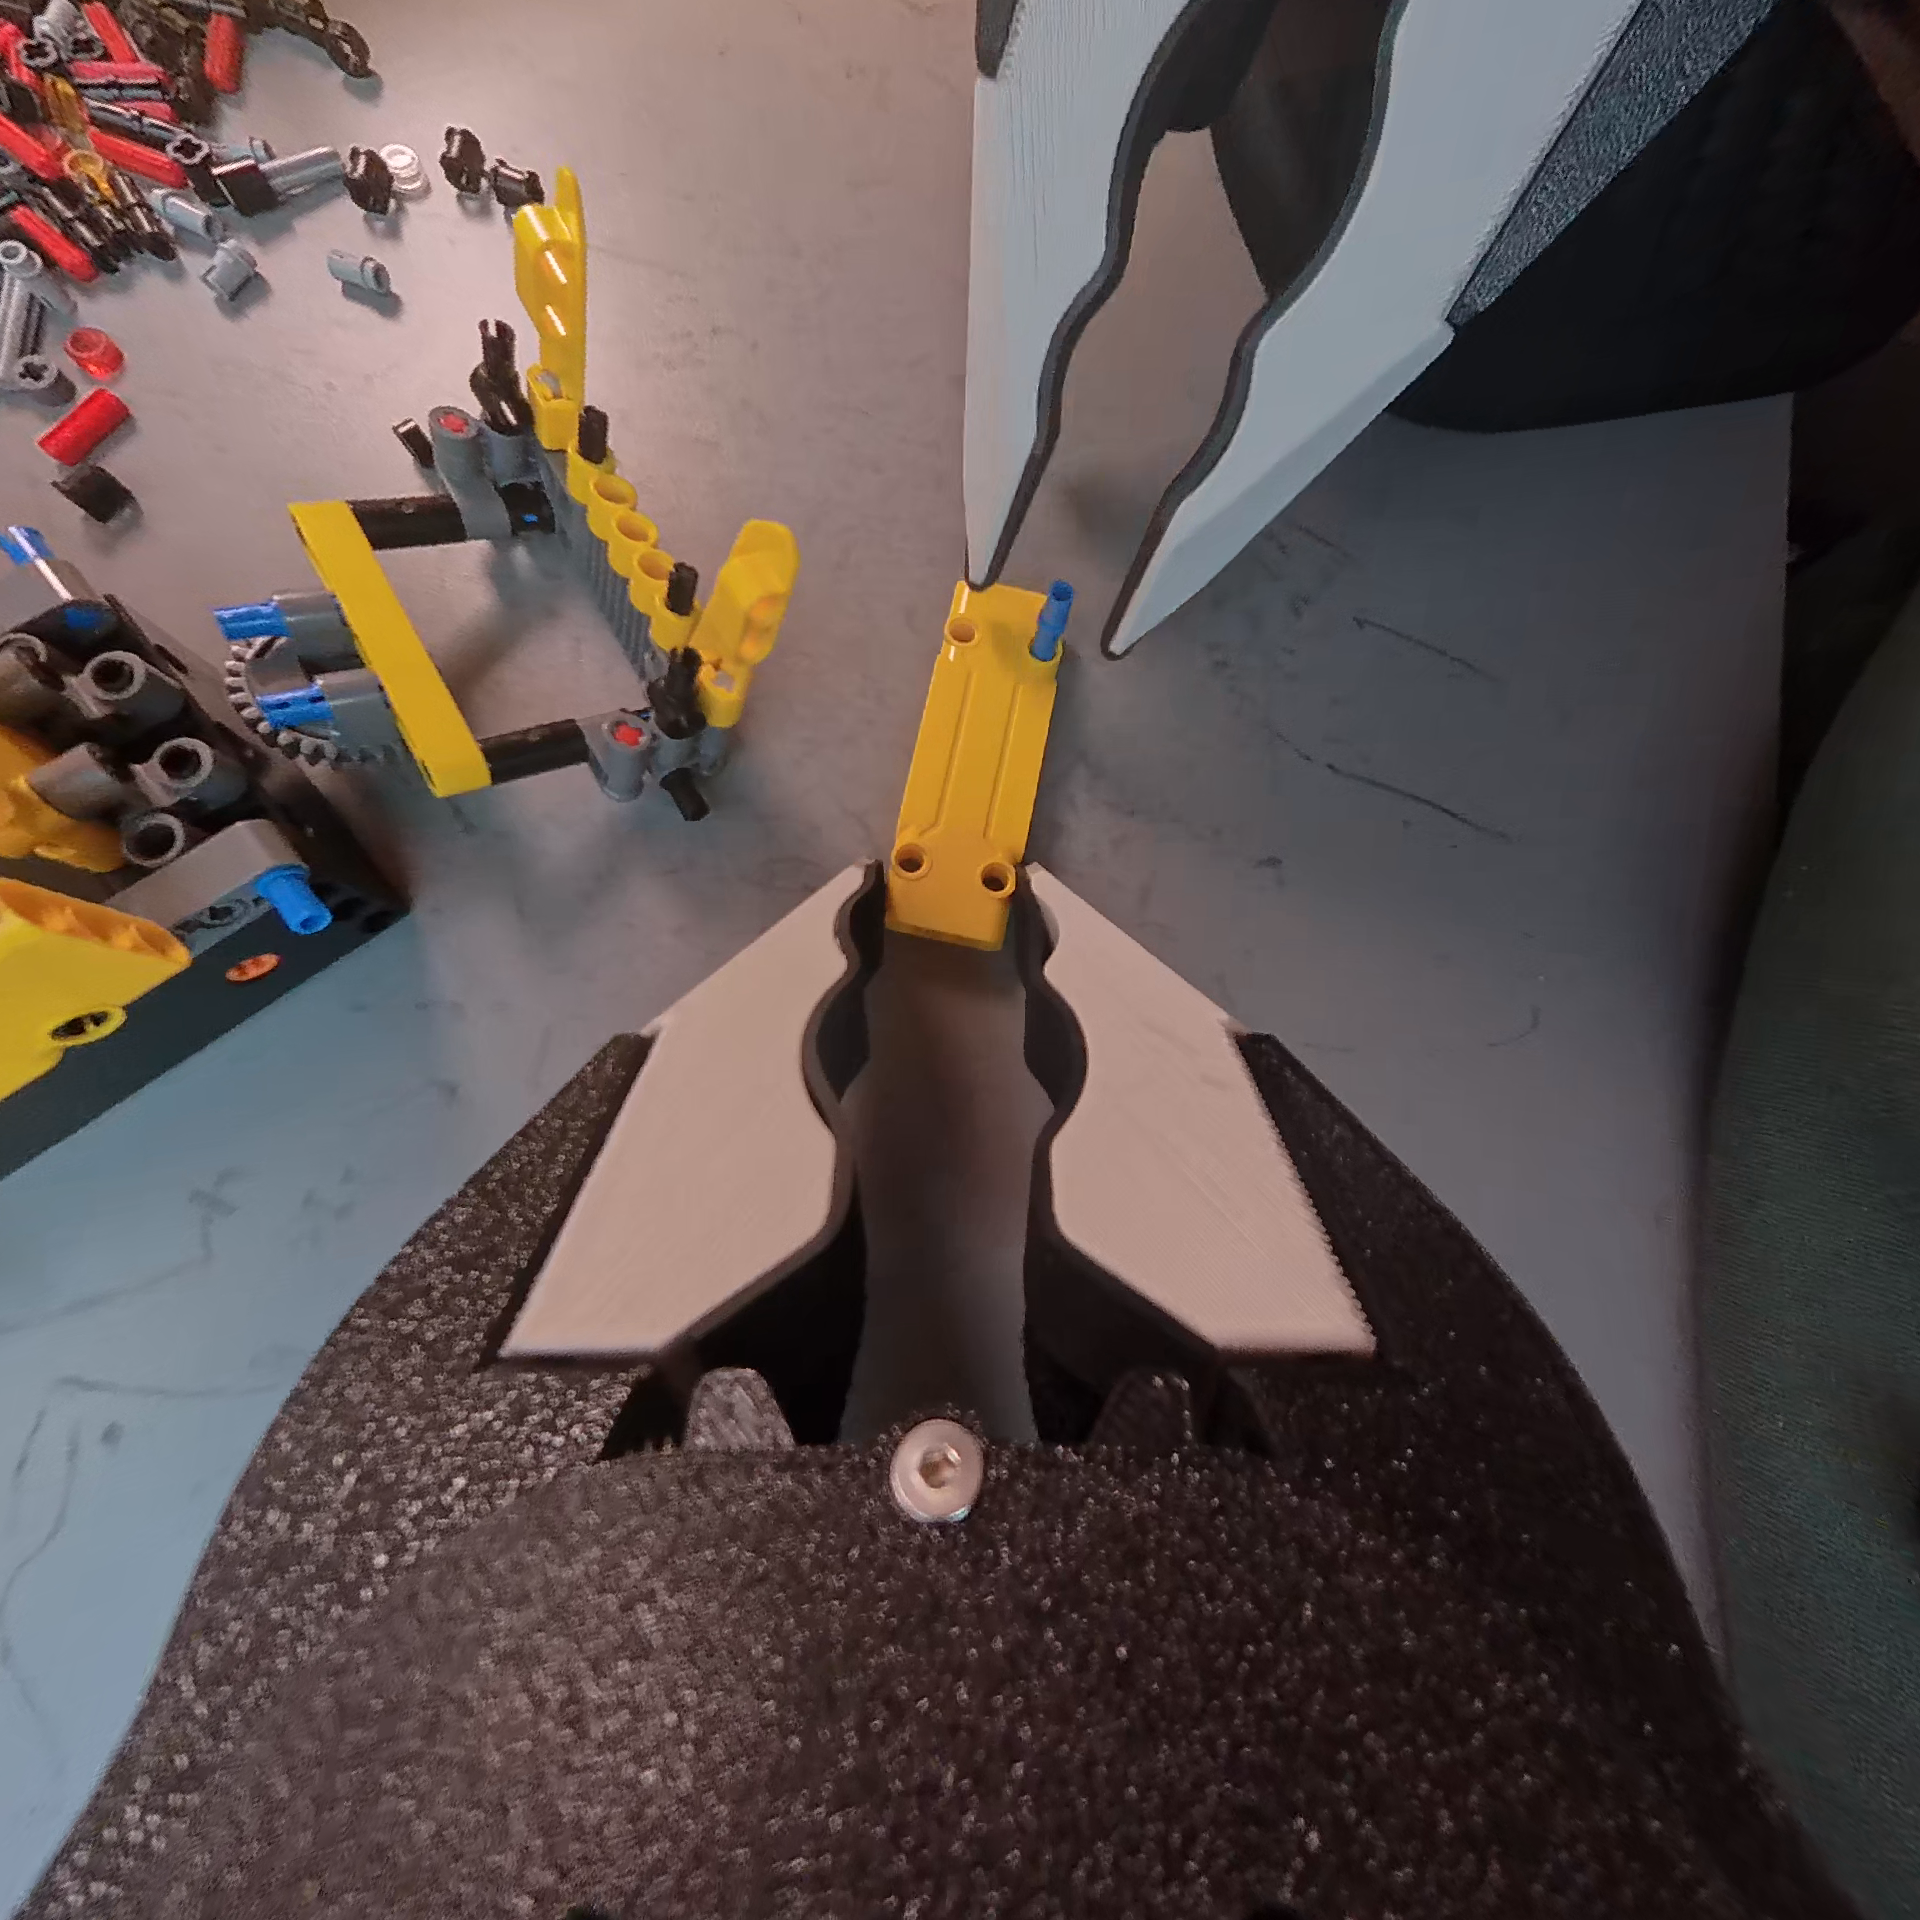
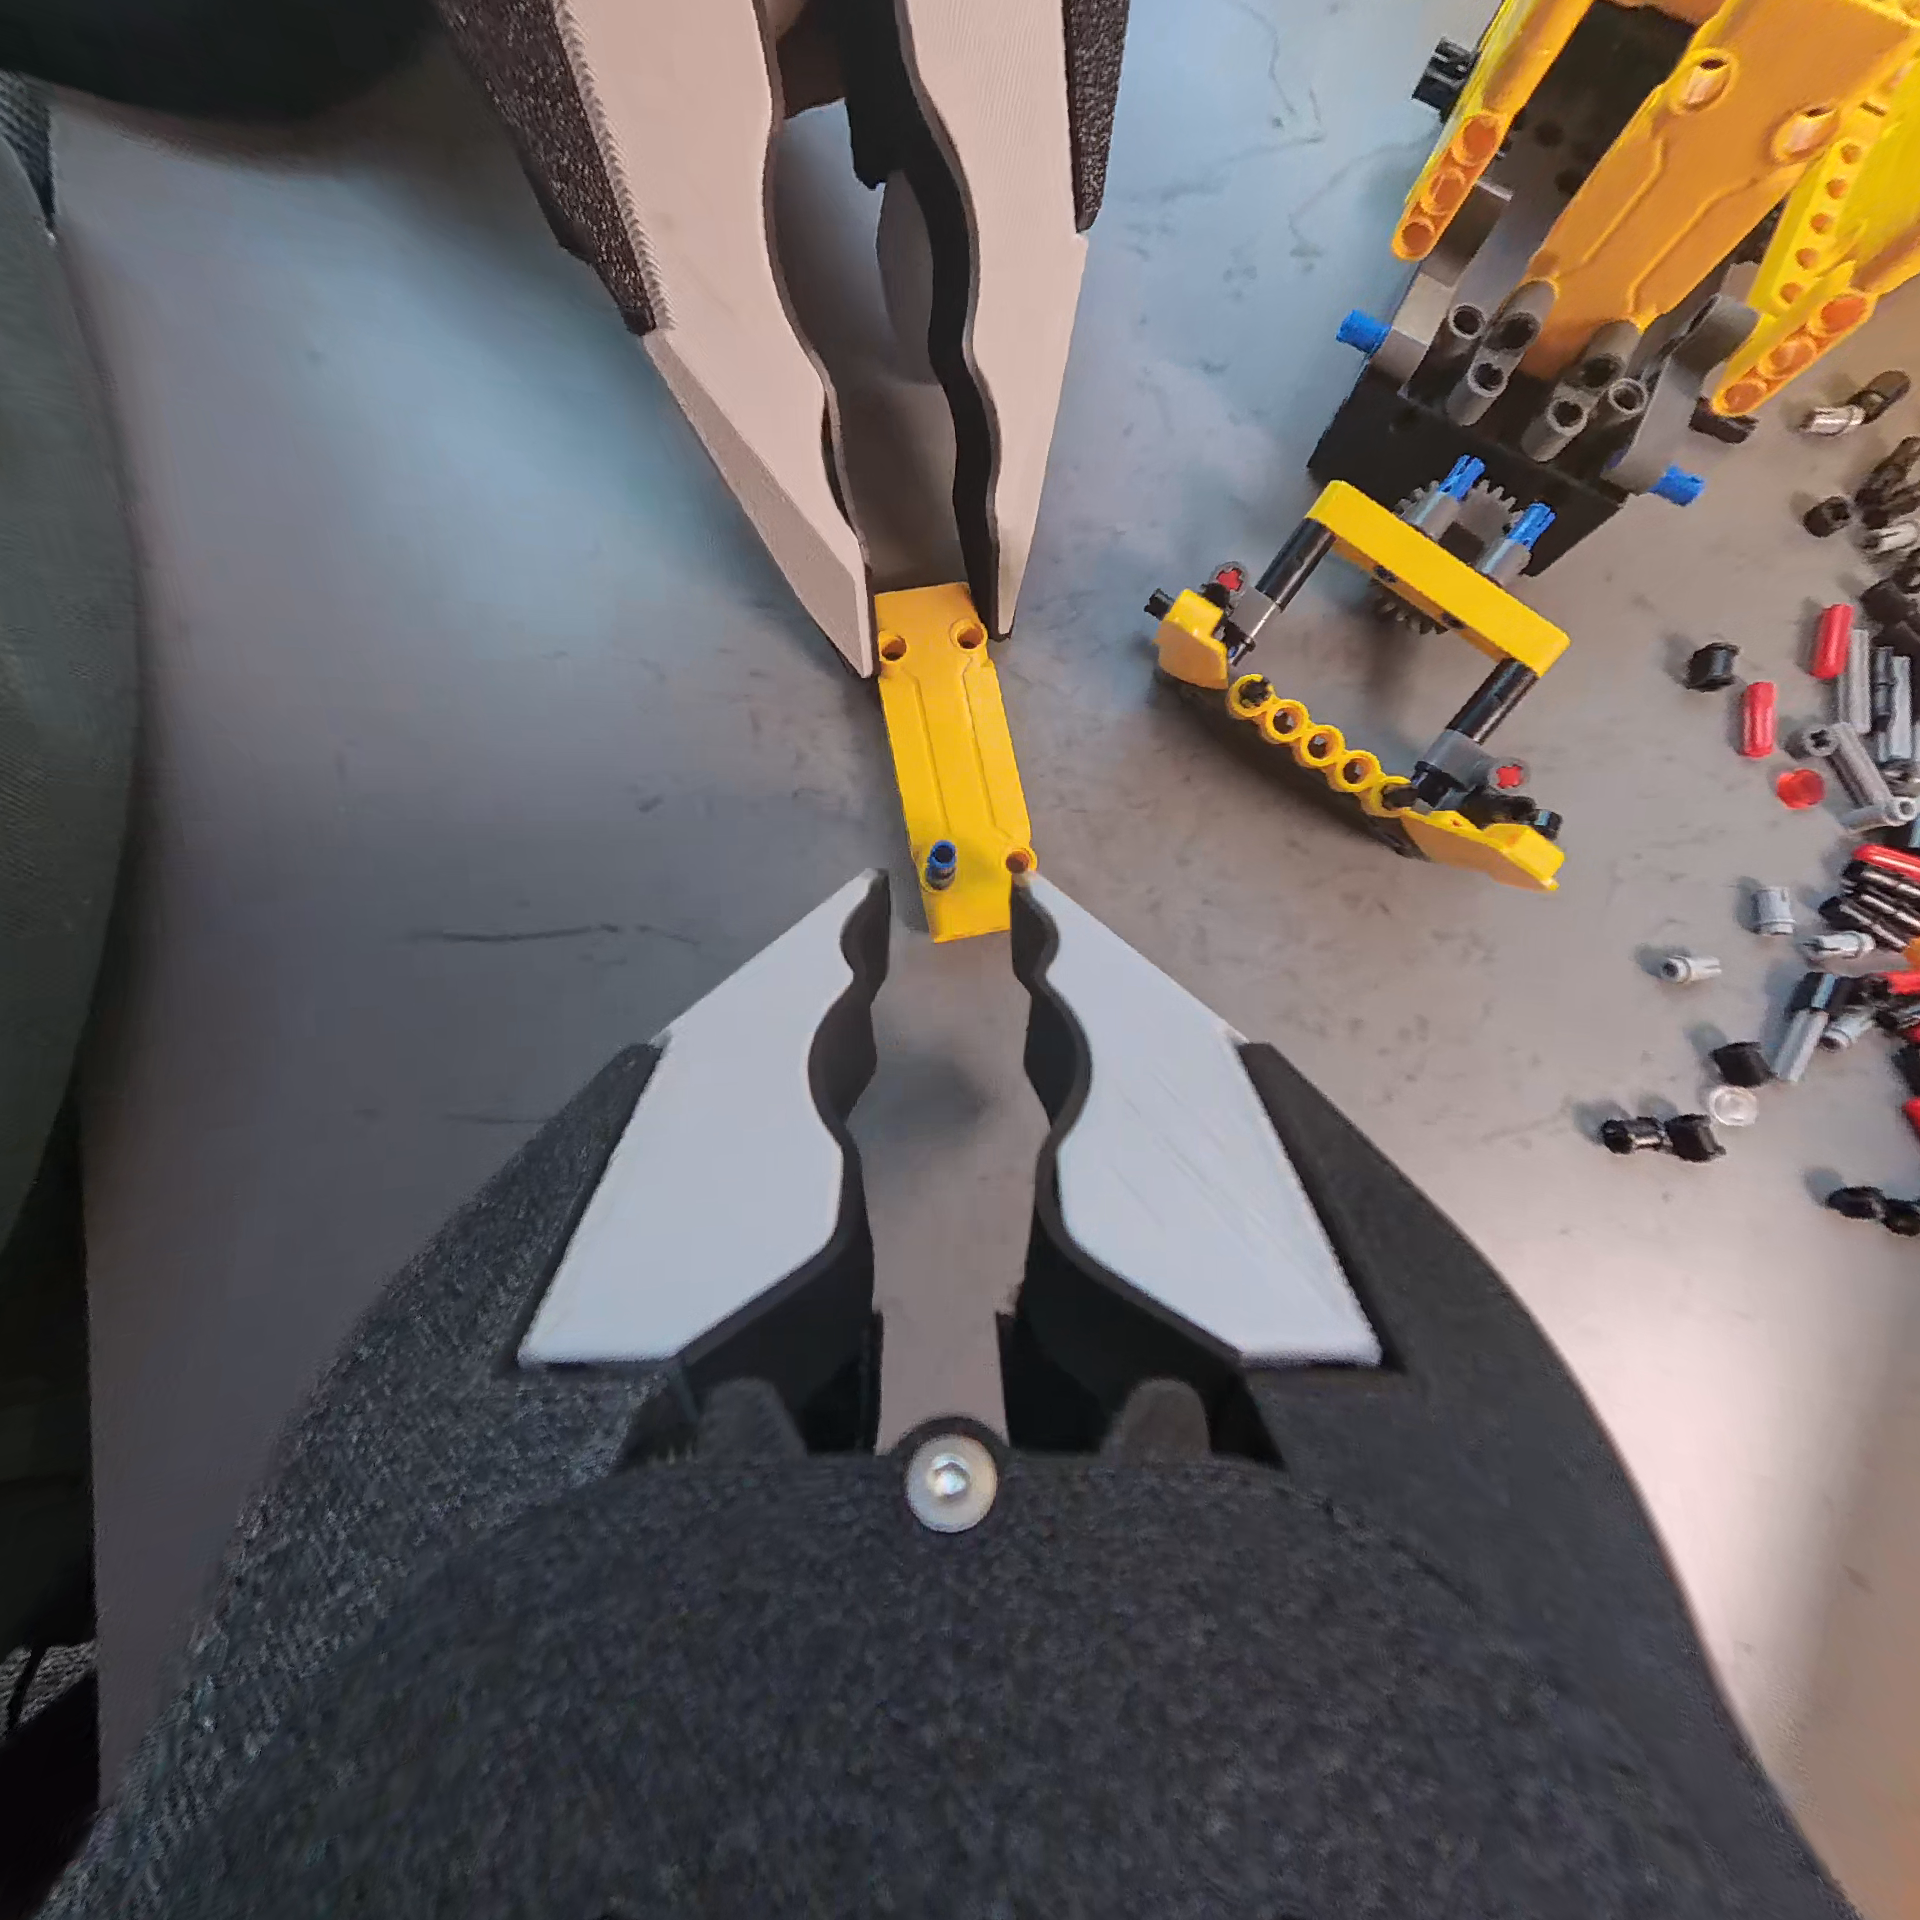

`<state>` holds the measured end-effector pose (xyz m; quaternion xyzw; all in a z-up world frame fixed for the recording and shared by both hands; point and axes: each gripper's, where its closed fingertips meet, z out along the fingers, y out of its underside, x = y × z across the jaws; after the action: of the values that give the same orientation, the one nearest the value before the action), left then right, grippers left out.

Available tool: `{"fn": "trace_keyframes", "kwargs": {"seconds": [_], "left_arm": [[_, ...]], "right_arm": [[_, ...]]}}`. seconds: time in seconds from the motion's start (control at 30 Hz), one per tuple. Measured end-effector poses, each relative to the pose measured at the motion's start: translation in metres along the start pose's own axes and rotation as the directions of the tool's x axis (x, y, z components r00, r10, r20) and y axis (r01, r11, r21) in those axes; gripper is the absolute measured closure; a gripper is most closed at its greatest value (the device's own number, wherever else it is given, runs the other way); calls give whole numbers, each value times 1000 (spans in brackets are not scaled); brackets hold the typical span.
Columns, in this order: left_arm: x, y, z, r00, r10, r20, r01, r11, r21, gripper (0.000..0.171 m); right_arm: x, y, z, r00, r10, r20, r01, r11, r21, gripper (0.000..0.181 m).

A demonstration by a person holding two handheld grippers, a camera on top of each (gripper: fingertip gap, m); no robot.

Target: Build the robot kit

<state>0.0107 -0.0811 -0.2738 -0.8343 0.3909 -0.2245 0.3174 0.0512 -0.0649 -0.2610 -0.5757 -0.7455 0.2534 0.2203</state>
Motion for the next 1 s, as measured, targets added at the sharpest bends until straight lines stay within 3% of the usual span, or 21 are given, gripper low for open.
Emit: {"fn": "trace_keyframes", "kwargs": {"seconds": [0.1, 0.2, 0.33, 0.43, 0.67, 0.83, 1.0], "left_arm": [[0, 0, 0, 1000, 23, 15, -23, 1000, -4, 147], [0, 0, 1, 1000, 24, 14, -24, 1000, 2, 147], [0, -2, 0, 1000, -2, -9, 2, 1000, 19, 147], [-1, -2, 1, 1000, -11, -13, 11, 1000, 29, 147], [0, -4, 1, 999, -12, -32, 13, 999, 34, 146], [6, -9, -4, 998, 17, -65, -13, 998, 61, 135], [19, -47, -25, 990, 124, -64, -100, 951, 293, 140]], "right_arm": [[-4, -6, -2, 998, 52, 27, -53, 998, 38, 131], [-3, -2, -4, 997, 75, 14, -75, 996, 37, 121], [1, -3, -10, 995, 101, -26, -97, 988, 119, 146], [8, 0, -14, 988, 143, -62, -132, 980, 150, 150], [24, -6, -26, 971, 164, -175, -116, 960, 254, 179], [24, -17, -31, 970, 154, -188, -89, 946, 312, 175], [6, -26, -20, 985, 33, -170, 17, 959, 282, 164]]}}
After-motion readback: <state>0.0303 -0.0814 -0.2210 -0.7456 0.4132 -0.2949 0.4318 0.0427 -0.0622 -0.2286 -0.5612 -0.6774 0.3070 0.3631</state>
